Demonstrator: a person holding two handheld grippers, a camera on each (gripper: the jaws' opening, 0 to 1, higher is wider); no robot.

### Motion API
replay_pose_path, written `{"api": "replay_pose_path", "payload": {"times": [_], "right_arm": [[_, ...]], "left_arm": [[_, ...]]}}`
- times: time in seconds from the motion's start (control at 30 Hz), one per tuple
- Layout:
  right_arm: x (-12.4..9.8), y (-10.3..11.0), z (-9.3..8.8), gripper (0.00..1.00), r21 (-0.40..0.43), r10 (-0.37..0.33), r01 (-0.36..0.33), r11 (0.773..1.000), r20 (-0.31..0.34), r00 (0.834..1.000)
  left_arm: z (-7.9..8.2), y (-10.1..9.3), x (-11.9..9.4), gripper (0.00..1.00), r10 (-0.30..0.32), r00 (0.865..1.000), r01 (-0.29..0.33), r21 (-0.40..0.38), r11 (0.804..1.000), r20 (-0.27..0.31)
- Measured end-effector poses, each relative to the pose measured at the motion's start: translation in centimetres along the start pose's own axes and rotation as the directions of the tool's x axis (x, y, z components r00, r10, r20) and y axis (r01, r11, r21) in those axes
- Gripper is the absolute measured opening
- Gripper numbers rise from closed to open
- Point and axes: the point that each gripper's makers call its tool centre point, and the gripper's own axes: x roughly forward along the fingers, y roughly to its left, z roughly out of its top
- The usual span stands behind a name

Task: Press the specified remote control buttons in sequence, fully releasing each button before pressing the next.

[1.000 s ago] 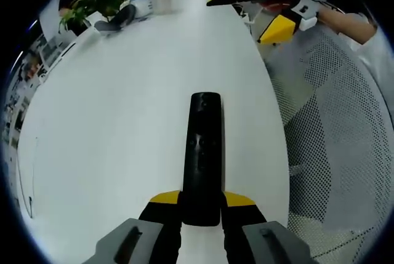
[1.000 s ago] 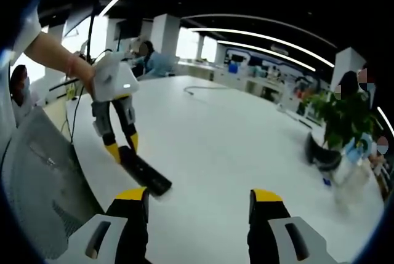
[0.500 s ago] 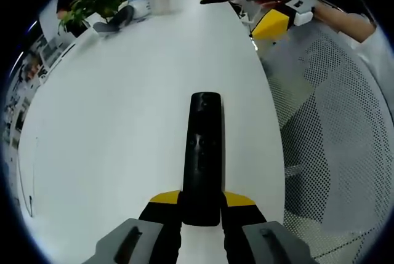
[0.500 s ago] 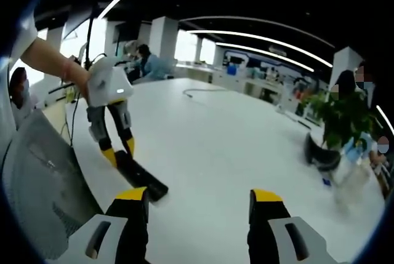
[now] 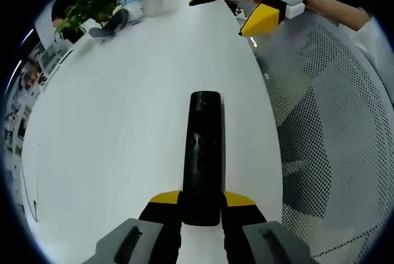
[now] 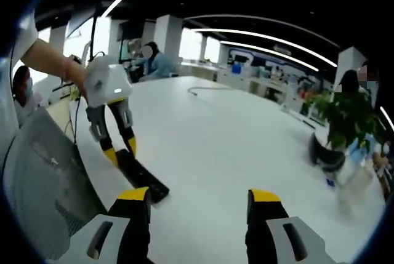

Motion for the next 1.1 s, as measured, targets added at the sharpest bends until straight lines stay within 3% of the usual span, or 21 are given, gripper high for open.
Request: {"api": "replay_pose_path", "payload": {"times": [1.1], "right_arm": [[0.2, 0.7, -0.4, 0.58, -0.015, 0.034, -0.034, 0.999, -0.026, 0.999]], "left_arm": [[0.2, -2.6, 0.1, 0.24, 0.008, 1.000, -0.008, 0.018, 1.000, -0.002]]}}
